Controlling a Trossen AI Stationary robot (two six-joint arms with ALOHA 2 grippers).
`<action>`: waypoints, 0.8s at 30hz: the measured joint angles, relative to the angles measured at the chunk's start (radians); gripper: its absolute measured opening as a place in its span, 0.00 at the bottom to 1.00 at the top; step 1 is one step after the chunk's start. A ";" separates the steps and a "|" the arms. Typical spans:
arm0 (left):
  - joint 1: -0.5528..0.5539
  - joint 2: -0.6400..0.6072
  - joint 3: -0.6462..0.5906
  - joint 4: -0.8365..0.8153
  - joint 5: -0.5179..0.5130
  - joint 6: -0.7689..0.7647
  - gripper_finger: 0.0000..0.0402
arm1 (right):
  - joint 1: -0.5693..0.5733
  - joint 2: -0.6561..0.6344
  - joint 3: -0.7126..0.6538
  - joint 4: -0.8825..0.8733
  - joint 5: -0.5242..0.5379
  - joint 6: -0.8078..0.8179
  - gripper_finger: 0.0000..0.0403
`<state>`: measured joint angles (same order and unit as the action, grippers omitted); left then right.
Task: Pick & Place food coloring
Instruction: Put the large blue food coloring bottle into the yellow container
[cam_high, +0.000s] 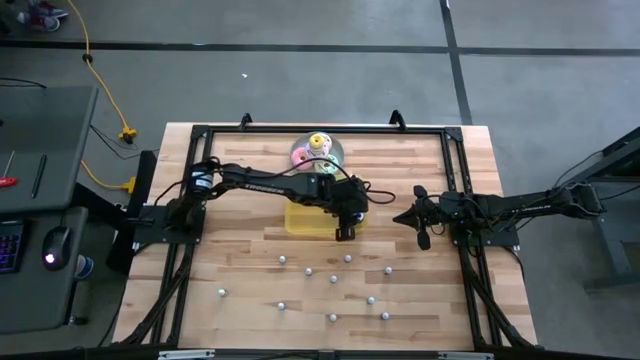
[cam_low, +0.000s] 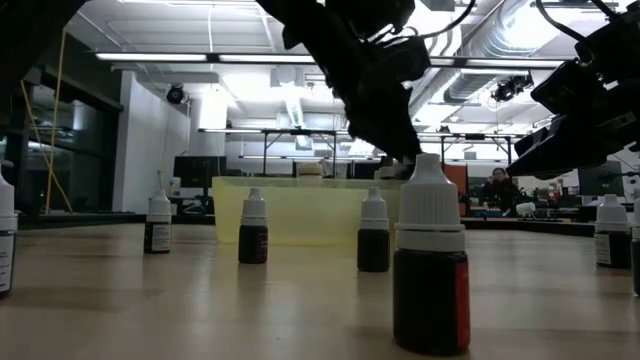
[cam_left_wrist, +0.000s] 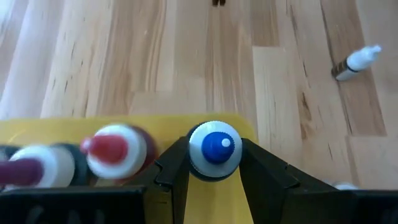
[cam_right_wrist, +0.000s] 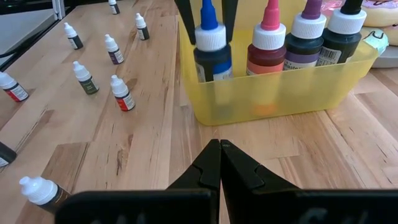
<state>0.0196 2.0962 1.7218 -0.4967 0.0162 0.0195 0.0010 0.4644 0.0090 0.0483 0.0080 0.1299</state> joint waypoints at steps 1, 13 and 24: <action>0.000 0.003 -0.001 -0.005 0.000 0.000 0.29 | 0.000 0.000 0.000 0.000 0.000 0.000 0.00; 0.000 0.004 -0.002 -0.009 0.002 0.000 0.29 | 0.000 0.000 0.000 0.000 0.000 0.000 0.00; 0.000 0.004 -0.002 -0.011 0.022 0.031 0.34 | 0.000 0.000 0.000 0.000 0.000 0.000 0.00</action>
<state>0.0200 2.0998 1.7199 -0.5079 0.0383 0.0502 0.0010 0.4645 0.0090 0.0483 0.0081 0.1299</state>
